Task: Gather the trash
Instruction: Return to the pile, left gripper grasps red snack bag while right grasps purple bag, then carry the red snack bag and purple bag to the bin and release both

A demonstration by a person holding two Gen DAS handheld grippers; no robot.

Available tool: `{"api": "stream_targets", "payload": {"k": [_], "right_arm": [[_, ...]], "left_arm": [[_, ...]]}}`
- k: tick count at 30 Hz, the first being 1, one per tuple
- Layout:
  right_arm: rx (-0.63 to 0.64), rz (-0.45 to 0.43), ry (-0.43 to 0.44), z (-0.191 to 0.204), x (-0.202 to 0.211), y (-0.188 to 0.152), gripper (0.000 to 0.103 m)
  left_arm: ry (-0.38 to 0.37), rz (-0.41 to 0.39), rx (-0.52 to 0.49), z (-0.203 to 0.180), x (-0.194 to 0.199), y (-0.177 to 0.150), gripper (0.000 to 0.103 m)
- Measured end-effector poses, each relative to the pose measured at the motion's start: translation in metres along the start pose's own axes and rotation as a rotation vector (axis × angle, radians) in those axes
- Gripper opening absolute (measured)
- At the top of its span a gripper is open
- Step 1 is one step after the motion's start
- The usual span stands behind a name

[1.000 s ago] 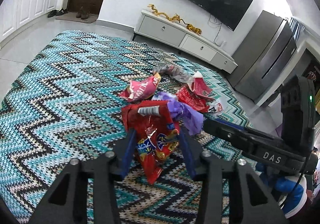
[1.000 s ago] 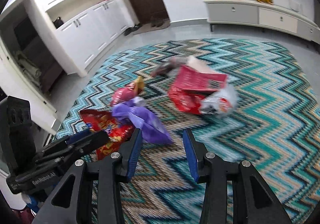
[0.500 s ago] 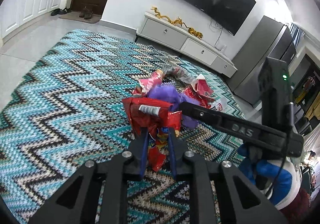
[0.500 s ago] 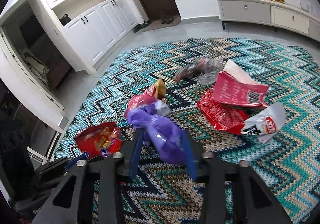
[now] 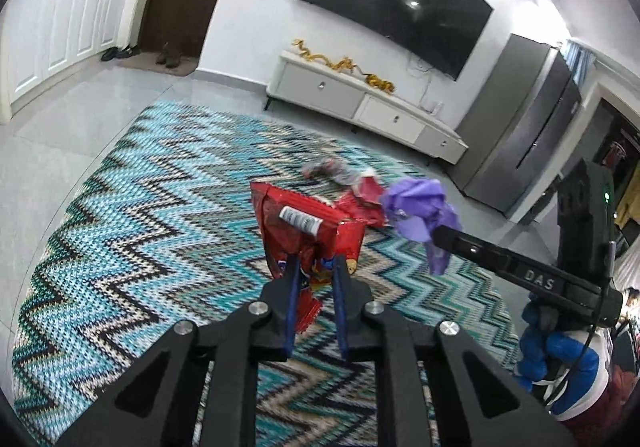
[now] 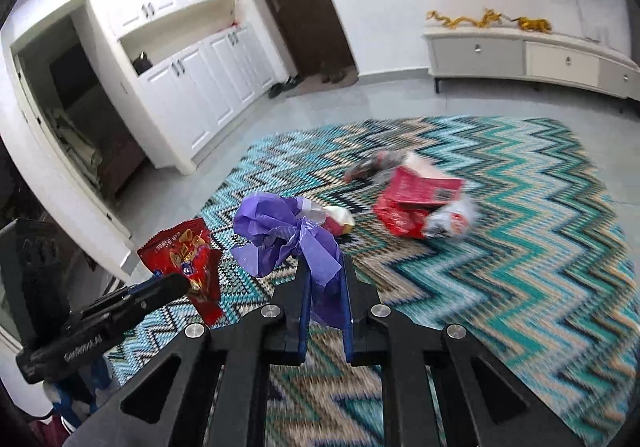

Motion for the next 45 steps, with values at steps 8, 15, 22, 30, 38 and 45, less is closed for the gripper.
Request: {"api": "stream_targets", "payload": {"k": [8, 15, 22, 30, 38, 45], "right_arm": [[-0.102, -0.118, -0.125, -0.055, 0.108, -0.029, 0.012], [-0.252, -0.211, -0.307, -0.132, 0.205, -0.073, 0.012], [-0.386, -0.266, -0.463, -0.199, 0.272, -0.113, 0.012], [-0.483, -0.266, -0.553, -0.267, 0.292, -0.143, 0.013], [-0.581, -0.223, -0.576, -0.341, 0.269, -0.164, 0.013], [-0.640, -0.151, -0.583, -0.392, 0.234, -0.172, 0.016]], "left_arm": [[-0.092, 0.003, -0.077, -0.059, 0.013, -0.007, 0.014], [-0.186, 0.036, -0.198, -0.129, 0.010, -0.020, 0.014], [-0.287, 0.092, -0.327, -0.217, -0.010, -0.034, 0.014], [-0.357, 0.210, -0.488, -0.326, -0.061, -0.066, 0.014], [-0.371, 0.353, -0.580, -0.414, -0.141, -0.106, 0.015], [-0.382, 0.458, -0.563, -0.456, -0.211, -0.127, 0.017]]}}
Point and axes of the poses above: each gripper's, at about its wrist camera, not at the fingertips, and x roughly against the way its jaws point, z to its left, y to its top, the point moved 8 cm from there along -x, roughly the way its jaws point, and after that the axes turned 1 degree about y, right-handed, at the moved point
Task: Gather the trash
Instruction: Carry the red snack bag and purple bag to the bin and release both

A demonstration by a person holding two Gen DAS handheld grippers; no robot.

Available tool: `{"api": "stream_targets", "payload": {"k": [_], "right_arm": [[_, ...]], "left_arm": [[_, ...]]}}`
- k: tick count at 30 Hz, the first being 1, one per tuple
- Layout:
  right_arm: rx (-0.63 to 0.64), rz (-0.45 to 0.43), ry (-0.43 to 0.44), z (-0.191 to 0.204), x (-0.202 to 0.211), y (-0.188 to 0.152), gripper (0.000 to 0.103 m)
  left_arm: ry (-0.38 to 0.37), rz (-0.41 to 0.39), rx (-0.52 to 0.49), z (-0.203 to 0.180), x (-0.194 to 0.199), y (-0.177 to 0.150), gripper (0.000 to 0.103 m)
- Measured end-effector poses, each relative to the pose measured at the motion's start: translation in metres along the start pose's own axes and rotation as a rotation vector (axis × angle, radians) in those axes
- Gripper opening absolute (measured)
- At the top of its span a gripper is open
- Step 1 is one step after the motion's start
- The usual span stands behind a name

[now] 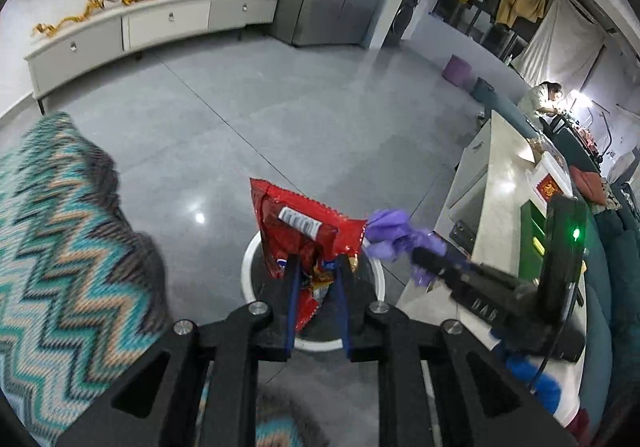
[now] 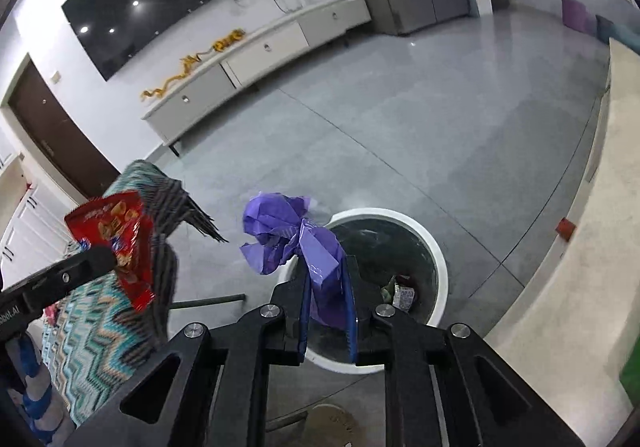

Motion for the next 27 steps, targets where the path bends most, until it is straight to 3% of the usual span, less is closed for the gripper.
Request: {"api": "stream_targets", "payload": {"k": [4, 7, 11, 13, 20, 27], "right_arm": [[-0.020, 0.037, -0.011, -0.008, -0.030, 0.003, 0.020], [-0.029, 0.048, -0.020, -0.015, -0.041, 0.003, 0.032], [-0.034, 0.046, -0.034, -0.021, -0.040, 0.002, 0.034], [-0.037, 0.036, -0.041, -0.024, -0.035, 0.001, 0.035], [-0.046, -0.024, -0.056, -0.027, -0.005, 0.008, 0.038], [0.011, -0.112, -0.060, 0.000, 0.042, 0.008, 0.049]], "left_arm": [[-0.053, 0.048, 0.040, -0.003, -0.037, 0.012, 0.019], [-0.081, 0.083, 0.068, -0.003, -0.059, 0.016, 0.025], [-0.107, 0.107, 0.101, -0.004, -0.078, 0.020, 0.042], [-0.110, 0.112, 0.105, -0.005, -0.081, 0.020, 0.043], [-0.065, 0.070, 0.080, -0.006, -0.057, 0.015, 0.043], [0.059, -0.088, 0.062, 0.003, 0.012, 0.012, 0.043]]}}
Point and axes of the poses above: each gripper's, at about its wrist camera, not at the fingertips, and x roughly against the way its jaws point, z to its left, y to its top, the point moved 8 cm from there along -x, roughly the way its jaws point, and after that the axes turned 1 degree about y, right-handed, at the moved point
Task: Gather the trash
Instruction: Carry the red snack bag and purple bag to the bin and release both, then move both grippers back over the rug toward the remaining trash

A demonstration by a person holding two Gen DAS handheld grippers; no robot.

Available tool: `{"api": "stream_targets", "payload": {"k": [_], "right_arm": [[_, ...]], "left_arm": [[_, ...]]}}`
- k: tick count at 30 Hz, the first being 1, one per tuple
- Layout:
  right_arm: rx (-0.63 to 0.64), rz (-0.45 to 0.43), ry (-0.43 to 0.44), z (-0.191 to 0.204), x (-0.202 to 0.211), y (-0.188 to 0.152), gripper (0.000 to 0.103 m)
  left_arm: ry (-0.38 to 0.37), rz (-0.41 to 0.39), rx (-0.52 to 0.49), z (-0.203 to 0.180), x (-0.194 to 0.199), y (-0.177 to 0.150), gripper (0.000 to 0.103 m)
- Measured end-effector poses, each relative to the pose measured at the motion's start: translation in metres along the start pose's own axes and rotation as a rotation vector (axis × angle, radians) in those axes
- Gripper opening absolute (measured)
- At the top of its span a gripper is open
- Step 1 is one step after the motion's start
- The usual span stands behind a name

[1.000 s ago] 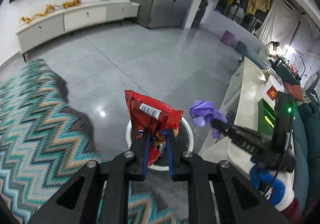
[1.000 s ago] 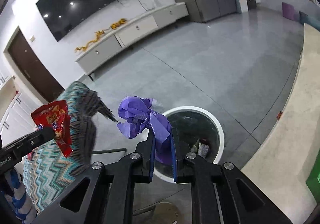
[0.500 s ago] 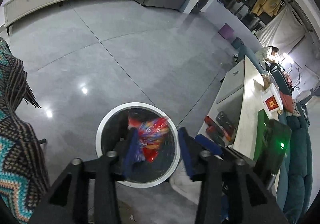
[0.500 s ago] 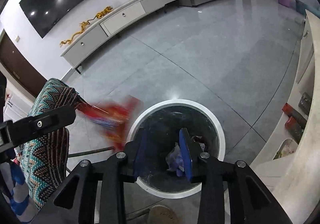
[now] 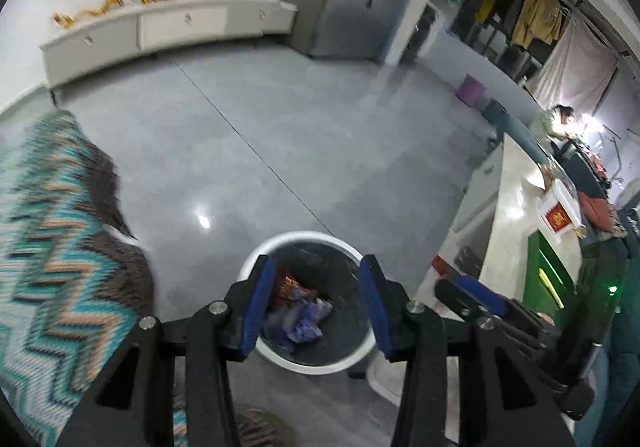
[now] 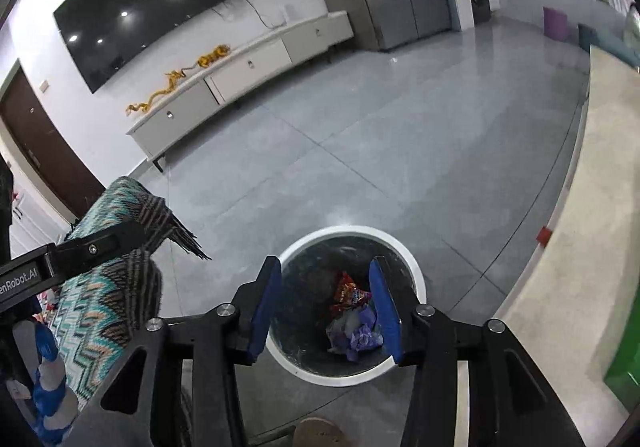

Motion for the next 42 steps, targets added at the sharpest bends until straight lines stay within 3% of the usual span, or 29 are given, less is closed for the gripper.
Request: {"api": "stream_targets", "payload": {"k": [8, 13, 18, 33, 42], "right_arm": [[0.067, -0.122, 0.008, 0.041, 0.068, 0.005, 0.077], [0.089, -0.198, 0.034, 0.064, 0.107, 0.008, 0.094], [0.132, -0.267, 0.069, 0.100, 0.144, 0.010, 0.102], [0.258, -0.385, 0.126, 0.180, 0.202, 0.000, 0.103], [0.328, -0.373, 0.174, 0.232, 0.201, -0.010, 0.103]], "left_arm": [[0.199, -0.228, -0.006, 0.021, 0.098, -0.013, 0.043], [0.278, -0.318, -0.001, 0.034, 0.152, -0.026, 0.043], [0.337, -0.391, -0.003, 0.041, 0.198, -0.035, 0.043], [0.411, -0.508, 0.089, 0.092, 0.281, -0.064, 0.043], [0.435, -0.506, 0.118, 0.128, 0.304, -0.081, 0.043]]}}
Point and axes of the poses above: each gripper's, at about its wrist camera, not at the fingertips, and x roughly against the way its jaws point, z to its left, y to its top, the point moved 8 cm from there along -x, roughly the way its jaws point, and after that the axes turned 1 degree about y, right-handed, at the moved point
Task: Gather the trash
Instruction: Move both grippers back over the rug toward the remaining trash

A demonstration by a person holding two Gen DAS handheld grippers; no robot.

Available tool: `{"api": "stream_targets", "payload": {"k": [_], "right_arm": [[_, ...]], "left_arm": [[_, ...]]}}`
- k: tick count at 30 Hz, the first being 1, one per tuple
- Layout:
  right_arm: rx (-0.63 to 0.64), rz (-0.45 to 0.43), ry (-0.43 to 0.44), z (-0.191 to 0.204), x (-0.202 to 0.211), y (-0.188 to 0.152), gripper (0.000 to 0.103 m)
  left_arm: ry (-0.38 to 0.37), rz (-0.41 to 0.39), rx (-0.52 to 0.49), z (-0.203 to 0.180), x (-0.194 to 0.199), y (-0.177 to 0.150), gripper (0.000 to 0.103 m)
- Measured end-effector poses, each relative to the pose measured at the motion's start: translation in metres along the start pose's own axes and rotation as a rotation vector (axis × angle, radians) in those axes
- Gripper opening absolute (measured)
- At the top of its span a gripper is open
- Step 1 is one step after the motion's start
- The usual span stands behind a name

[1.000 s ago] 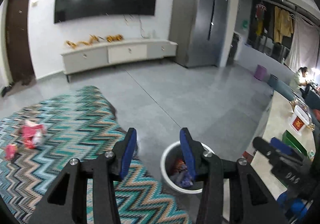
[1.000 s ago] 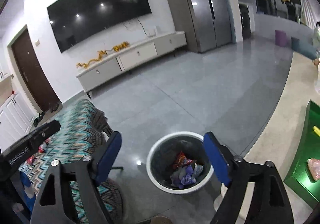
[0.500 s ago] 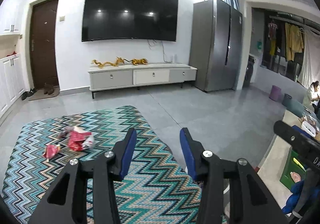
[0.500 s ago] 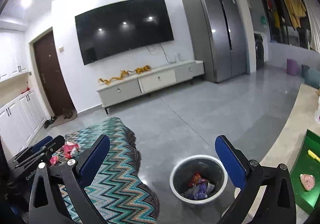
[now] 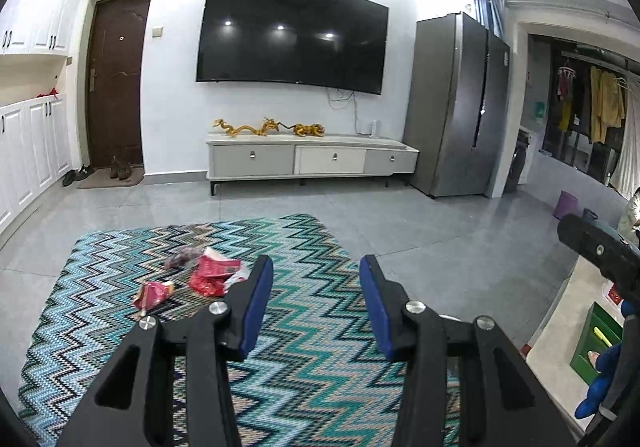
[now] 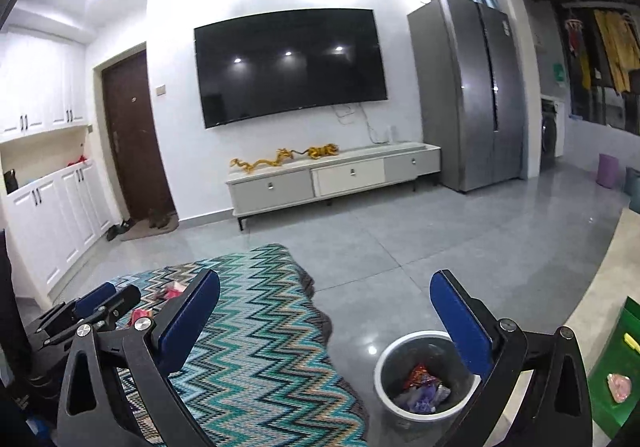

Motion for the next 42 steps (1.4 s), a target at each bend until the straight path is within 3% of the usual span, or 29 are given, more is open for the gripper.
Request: {"api": "stream_targets", "payload": {"k": [8, 11, 13, 22, 29, 36, 42], "right_arm": [[0.012, 0.077, 0.088, 0.039, -0.037, -0.012, 0.103], [0.019, 0.108, 0.127, 0.055, -0.056, -0.017, 0.103], [0.031, 0.129, 0.148, 0.066, -0.070, -0.021, 0.103], [0.061, 0.212, 0.226, 0.100, -0.132, -0.042, 0.103], [0.097, 0.280, 0.278, 0.120, -0.174, -0.067, 0.103], [0.095, 0.373, 0.377, 0.152, -0.219, -0.097, 0.103], [0.089, 0.450, 0.466, 0.192, -0.260, -0.119, 0.101]], "left_arm": [[0.037, 0.058, 0.017, 0.045, -0.020, -0.011, 0.045], [0.058, 0.087, 0.043, 0.064, -0.033, -0.018, 0.058], [0.079, 0.100, 0.053, 0.076, -0.042, -0.021, 0.061], [0.178, 0.169, 0.095, 0.136, -0.082, -0.043, 0.062], [0.231, 0.193, 0.148, 0.187, -0.088, -0.068, 0.063], [0.250, 0.232, 0.173, 0.220, -0.106, -0.079, 0.063], [0.216, 0.288, 0.184, 0.232, -0.146, -0.079, 0.063]]}}
Point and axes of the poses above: each gripper's, at about its wrist camera, not at the fingertips, and x roughly against the way its jaws point, z to its left, y to its top, the point moved 8 cm from there along -x, roughly the way its jaws point, and after that the axes turned 1 degree about y, right-handed, at the moved point
